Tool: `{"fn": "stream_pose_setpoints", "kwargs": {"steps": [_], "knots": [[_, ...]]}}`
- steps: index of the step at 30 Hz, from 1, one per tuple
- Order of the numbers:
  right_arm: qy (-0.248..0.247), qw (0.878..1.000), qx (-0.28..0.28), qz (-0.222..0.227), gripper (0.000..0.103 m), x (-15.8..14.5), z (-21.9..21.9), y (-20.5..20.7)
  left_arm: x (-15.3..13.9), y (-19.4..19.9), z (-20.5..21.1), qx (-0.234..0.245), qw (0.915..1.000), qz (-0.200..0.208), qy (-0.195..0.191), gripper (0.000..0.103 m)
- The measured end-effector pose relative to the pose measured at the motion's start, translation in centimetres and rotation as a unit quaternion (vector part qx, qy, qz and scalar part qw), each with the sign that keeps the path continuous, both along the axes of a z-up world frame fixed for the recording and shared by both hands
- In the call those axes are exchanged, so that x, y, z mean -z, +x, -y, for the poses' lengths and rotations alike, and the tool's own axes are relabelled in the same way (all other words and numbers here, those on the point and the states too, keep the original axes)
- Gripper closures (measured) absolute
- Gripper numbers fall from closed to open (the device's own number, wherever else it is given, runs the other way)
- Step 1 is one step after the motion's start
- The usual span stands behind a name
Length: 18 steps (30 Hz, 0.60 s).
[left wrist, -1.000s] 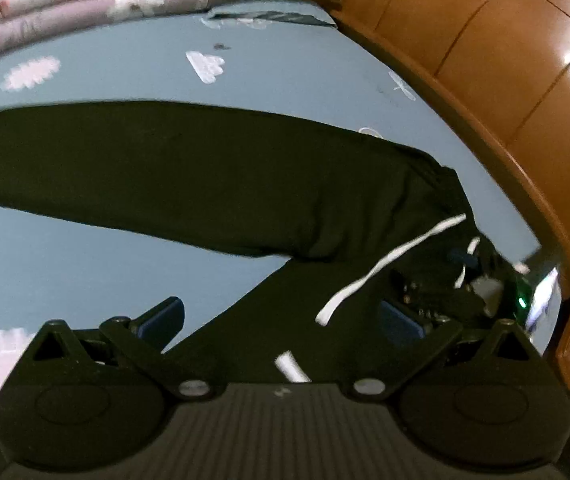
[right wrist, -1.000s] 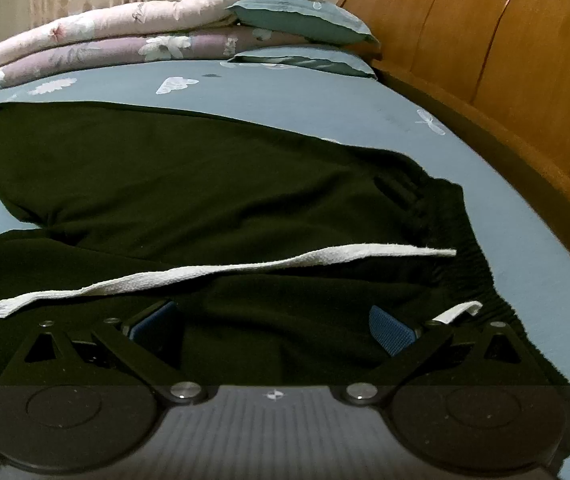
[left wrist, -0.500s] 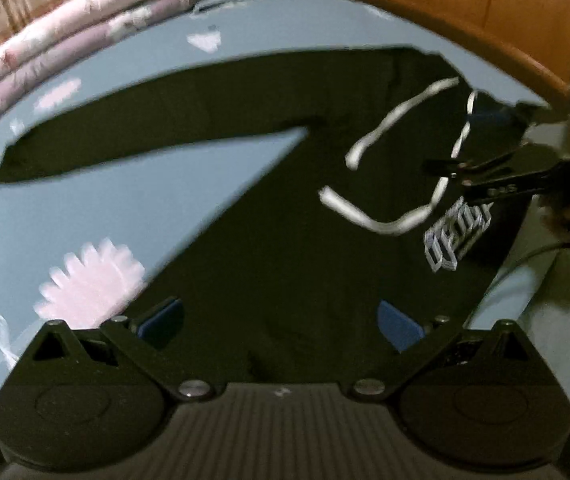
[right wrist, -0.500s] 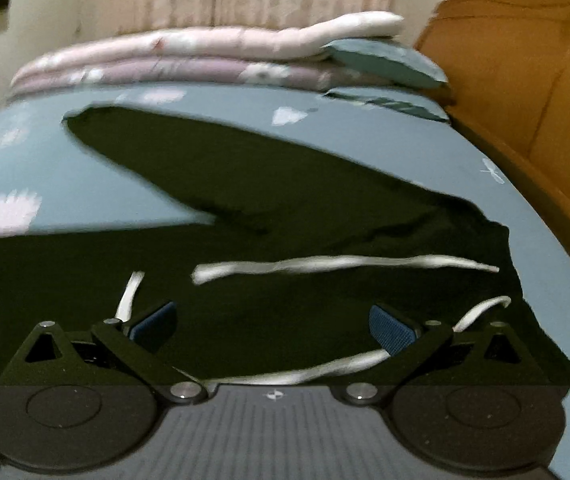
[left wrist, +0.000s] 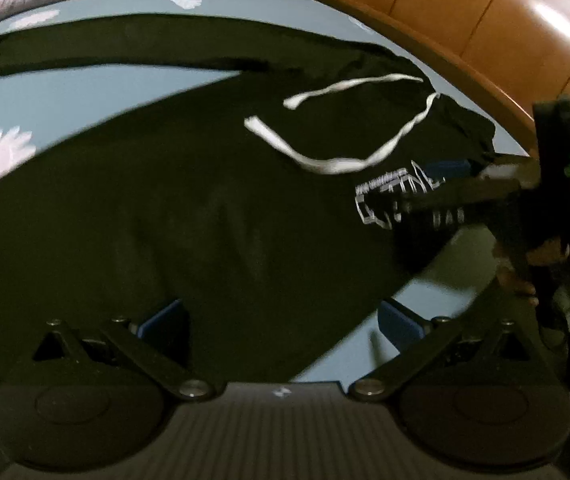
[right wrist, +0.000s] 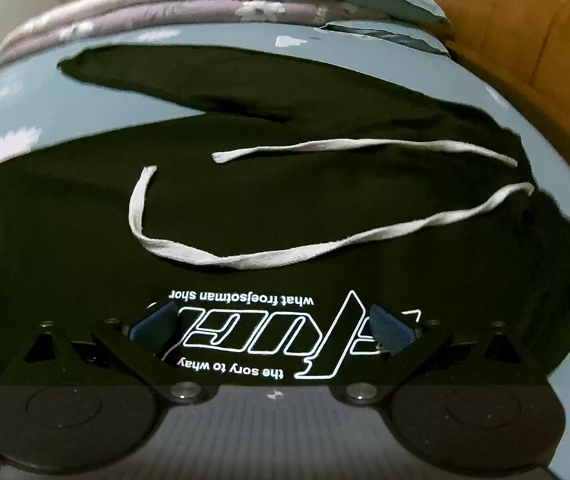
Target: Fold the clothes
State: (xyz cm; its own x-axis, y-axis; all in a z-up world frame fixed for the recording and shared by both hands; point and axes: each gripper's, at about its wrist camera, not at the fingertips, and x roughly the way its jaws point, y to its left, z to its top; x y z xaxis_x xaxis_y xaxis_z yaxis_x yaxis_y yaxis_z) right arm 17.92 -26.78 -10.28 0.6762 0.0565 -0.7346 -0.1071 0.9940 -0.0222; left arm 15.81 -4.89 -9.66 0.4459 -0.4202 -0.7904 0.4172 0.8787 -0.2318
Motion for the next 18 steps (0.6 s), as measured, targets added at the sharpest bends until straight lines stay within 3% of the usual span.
{"fn": "stream_pose_setpoints", "kwargs": {"steps": [5,11,18], "knots": [[-0.009,0.999,0.004,0.036,0.0,0.6,-0.5,-1.1,-0.1,-2.6,-1.1,-0.008,0.9999,0.001,-0.006,0.001],[-0.008,0.999,0.004,0.045,0.0,0.7,-0.4,-1.3,-1.3,-3.2,-1.6,-0.028,0.9993,0.026,-0.001,0.001],[-0.012,0.999,0.011,0.05,0.0,0.8,-0.7,-1.4,-0.7,-2.2,-2.8,-0.063,0.9967,-0.031,-0.04,0.001]]}}
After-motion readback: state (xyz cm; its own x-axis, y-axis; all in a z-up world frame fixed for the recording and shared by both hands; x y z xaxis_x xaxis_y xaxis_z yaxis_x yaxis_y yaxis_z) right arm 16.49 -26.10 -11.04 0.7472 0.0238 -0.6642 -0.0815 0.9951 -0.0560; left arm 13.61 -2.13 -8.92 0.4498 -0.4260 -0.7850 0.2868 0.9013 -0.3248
